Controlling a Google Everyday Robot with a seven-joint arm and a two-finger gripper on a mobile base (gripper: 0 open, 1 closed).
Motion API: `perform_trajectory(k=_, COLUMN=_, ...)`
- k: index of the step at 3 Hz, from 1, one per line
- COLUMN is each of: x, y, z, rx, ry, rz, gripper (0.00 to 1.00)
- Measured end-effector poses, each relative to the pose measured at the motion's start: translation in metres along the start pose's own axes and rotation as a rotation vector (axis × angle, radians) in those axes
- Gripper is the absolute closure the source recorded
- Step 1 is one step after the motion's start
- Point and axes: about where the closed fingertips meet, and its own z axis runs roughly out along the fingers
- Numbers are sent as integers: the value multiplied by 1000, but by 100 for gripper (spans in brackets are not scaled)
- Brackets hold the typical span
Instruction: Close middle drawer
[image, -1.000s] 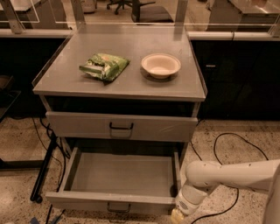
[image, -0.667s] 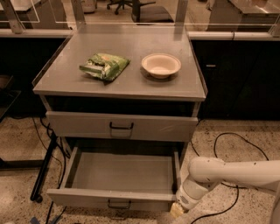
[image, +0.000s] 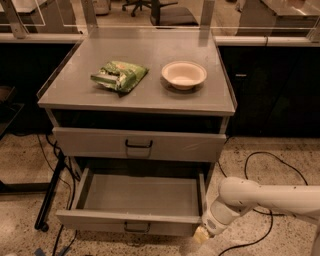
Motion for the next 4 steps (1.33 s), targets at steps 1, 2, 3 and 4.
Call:
perform_trajectory(k=1, x=-4, y=-8, z=-3, rx=30, ry=-44, rz=45, gripper=100)
perform_trajectory(k=2, x=-27, y=-16, z=-20, rx=91, ry=-134, rz=69, gripper=100)
perform_trajectory(k=3, x=-40, y=-21, z=-32, rx=123, ry=-180, rz=81, gripper=100)
perform_trajectory(k=4, x=-40, y=-21, z=-32, rx=123, ry=-180, rz=81, gripper=100)
